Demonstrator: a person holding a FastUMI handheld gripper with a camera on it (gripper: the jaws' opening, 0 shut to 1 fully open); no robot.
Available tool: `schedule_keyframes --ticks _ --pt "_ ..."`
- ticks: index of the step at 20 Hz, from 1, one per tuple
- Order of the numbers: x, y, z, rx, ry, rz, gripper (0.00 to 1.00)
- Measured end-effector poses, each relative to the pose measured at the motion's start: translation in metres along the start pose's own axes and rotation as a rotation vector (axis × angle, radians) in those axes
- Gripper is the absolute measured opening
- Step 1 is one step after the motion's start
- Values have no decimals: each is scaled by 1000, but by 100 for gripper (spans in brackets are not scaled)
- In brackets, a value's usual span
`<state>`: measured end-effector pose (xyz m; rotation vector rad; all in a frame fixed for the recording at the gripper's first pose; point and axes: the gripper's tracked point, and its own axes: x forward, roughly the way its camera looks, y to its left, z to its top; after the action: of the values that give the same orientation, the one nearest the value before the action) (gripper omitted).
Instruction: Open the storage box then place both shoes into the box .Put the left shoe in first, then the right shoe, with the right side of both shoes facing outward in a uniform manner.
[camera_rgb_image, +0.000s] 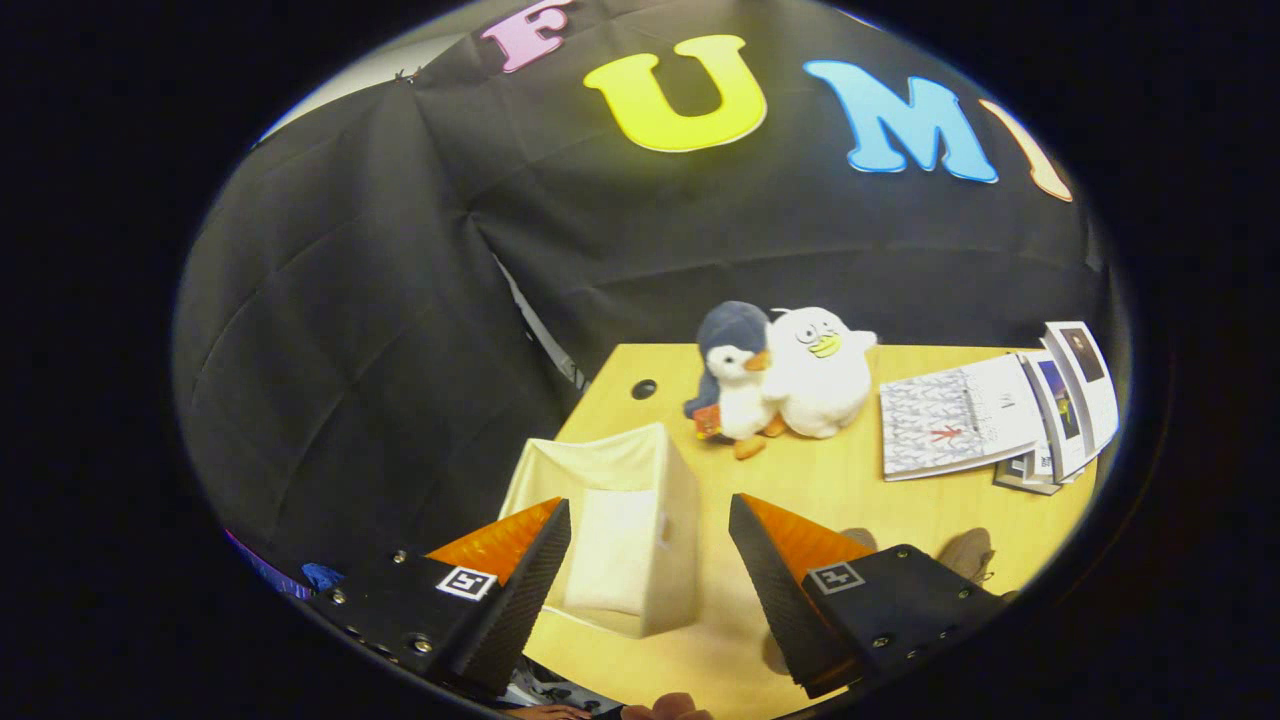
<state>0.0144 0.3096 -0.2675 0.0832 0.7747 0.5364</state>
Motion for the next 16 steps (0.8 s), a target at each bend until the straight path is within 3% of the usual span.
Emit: schedule_keyframes --ticks 7,16 --pt "-9 -100 -56 -1 69 -150 97" --pt "-4 -162 -140 33 259 -239 97"
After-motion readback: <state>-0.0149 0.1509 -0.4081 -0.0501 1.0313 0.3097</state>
